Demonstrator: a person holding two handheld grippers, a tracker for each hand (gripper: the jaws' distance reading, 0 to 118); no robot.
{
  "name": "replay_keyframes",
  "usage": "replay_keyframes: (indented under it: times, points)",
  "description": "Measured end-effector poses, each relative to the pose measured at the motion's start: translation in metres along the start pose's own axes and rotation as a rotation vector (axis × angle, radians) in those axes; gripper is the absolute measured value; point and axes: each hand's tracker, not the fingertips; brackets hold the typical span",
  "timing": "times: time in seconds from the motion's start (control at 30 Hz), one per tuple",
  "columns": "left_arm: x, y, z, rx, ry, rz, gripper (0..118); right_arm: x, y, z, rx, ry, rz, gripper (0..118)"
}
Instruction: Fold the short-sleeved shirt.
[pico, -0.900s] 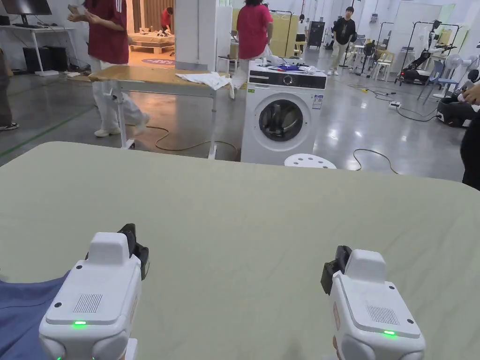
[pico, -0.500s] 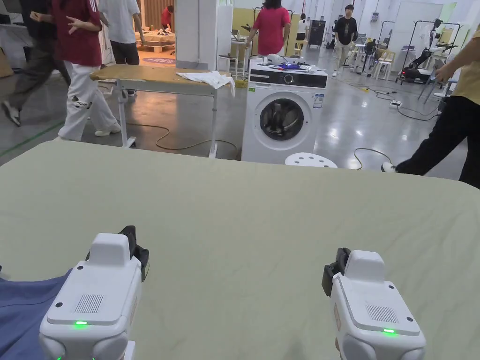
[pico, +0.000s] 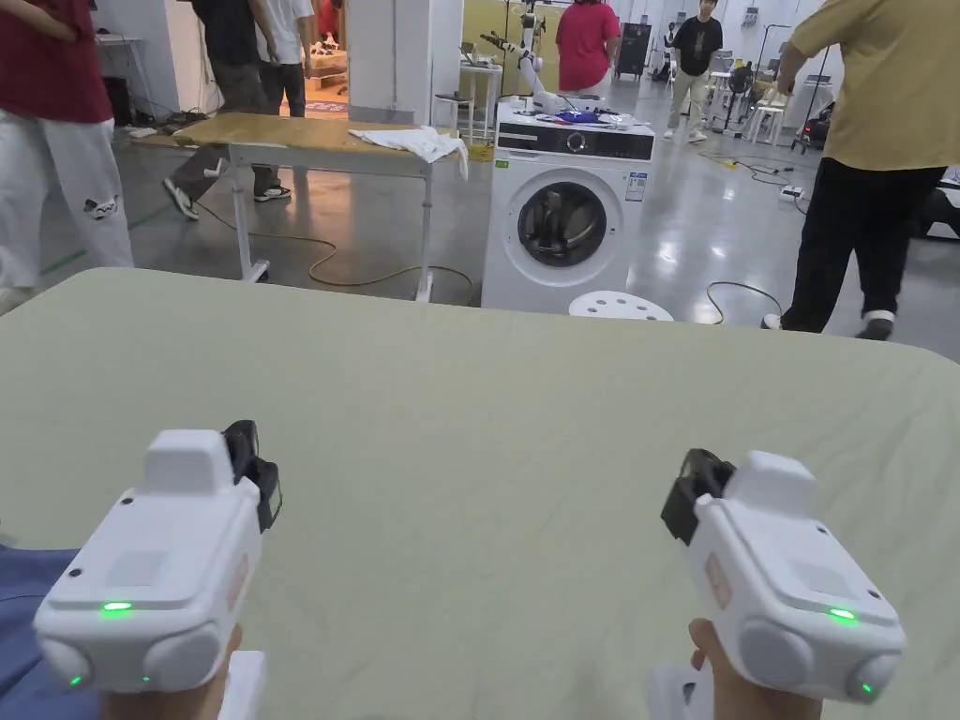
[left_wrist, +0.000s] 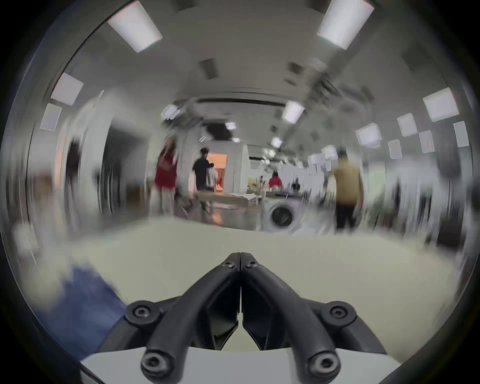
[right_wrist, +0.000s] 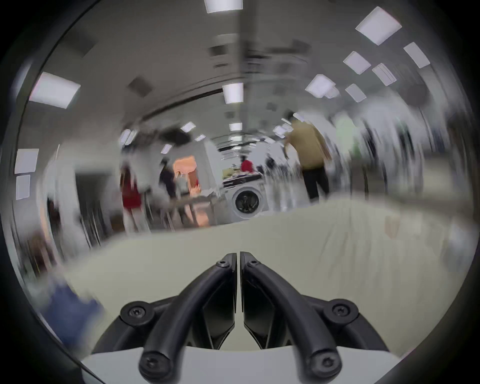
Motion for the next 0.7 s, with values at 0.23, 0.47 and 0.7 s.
replay_keyframes:
  times: [0.23,0.47,0.7]
  points:
    - [0.018,-0.016,-0.013,0.009,0.076,-0.840,0,-0.042,-0.022,-0.006,0.062,-0.081,1.074,1]
    - [0.020,-0.032,-0.016,0.002,0.051,-0.940,0,-0.039,-0.026,0.001,0.026,-0.078,1.062,1]
    - [0.008,-0.025,-0.012,-0.066,-0.057,-0.083,0,-0.021,-0.019,-0.005,-0.079,-0.023,0.305,1]
